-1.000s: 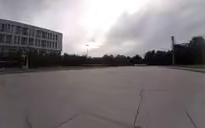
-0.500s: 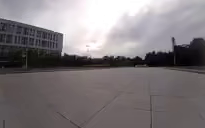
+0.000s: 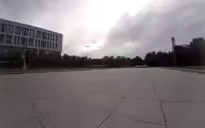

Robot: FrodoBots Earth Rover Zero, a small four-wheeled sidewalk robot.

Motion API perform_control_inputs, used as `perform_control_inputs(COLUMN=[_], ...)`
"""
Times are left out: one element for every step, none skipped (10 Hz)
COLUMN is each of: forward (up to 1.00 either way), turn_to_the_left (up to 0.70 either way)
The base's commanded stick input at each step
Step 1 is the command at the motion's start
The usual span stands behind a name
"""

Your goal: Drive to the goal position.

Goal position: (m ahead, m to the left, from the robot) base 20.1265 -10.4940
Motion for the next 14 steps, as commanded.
perform_control_inputs(forward=[0.70,0.70,0.70,0.70,0.70,0.70,0.70,0.70,0.70,0.70,0.70,0.70,0.70,0.70], turn_to_the_left=[0.00,-0.02,-0.06,-0.20,-0.25,-0.25,-0.26,-0.26,-0.25,-0.07,0.00,0.00,0.00,0.00])
